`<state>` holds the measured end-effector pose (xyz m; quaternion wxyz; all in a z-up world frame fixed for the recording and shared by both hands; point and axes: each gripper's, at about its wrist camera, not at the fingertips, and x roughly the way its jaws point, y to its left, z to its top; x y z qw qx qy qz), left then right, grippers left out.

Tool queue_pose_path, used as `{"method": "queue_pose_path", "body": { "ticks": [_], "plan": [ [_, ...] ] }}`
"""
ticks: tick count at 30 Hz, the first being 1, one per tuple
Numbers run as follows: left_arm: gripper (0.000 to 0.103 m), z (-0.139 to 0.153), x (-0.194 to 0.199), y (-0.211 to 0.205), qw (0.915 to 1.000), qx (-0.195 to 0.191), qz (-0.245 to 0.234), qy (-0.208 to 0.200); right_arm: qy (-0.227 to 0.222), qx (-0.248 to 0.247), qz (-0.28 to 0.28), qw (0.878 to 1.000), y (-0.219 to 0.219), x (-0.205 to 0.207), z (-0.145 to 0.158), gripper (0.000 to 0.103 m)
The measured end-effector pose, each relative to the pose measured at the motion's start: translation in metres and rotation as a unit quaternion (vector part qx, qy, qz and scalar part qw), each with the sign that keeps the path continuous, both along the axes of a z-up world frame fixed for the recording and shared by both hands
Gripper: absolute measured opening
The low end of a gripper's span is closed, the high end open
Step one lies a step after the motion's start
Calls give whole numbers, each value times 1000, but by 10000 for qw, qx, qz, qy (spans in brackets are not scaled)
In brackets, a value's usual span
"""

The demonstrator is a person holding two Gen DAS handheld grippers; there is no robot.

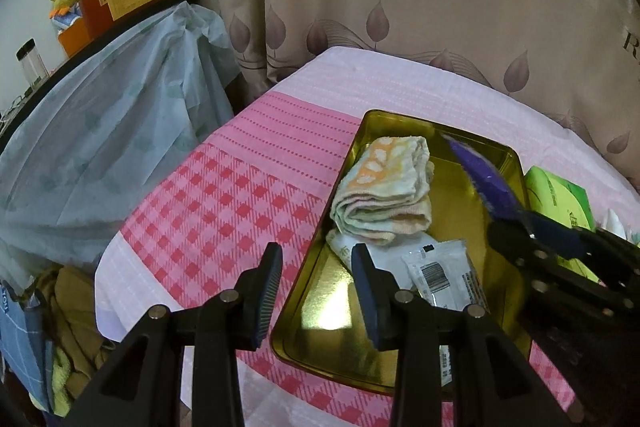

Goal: Organize soft objects
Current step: 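Carry the black-and-purple packet with the right tool into the gold tin and release, then reach and grasp the beige egg-shaped sponge with the right tool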

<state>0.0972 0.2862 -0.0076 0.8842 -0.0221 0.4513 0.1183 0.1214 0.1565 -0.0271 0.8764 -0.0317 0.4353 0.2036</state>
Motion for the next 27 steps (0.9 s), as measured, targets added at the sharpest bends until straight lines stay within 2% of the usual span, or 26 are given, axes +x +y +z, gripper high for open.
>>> {"method": "queue_pose_path", "body": {
  "ticks": [10,13,17,27],
  "plan": [
    [36,1,-1,1,10000,-72,-3,-45,-41,88,82,9999,9,9,-8,36],
    [36,1,-1,1,9999,-94,-6,-57,47,231,122,9996,8,9,-11,38],
    [36,0,-1,-1,9999,-111,-24,-60,-52,368,189,9991,2,2,-5,41],
    [36,0,-1,-6,9999,-79,-95,-24,-353,370,-23,9987,-49,-35,10,43]
  ]
}}
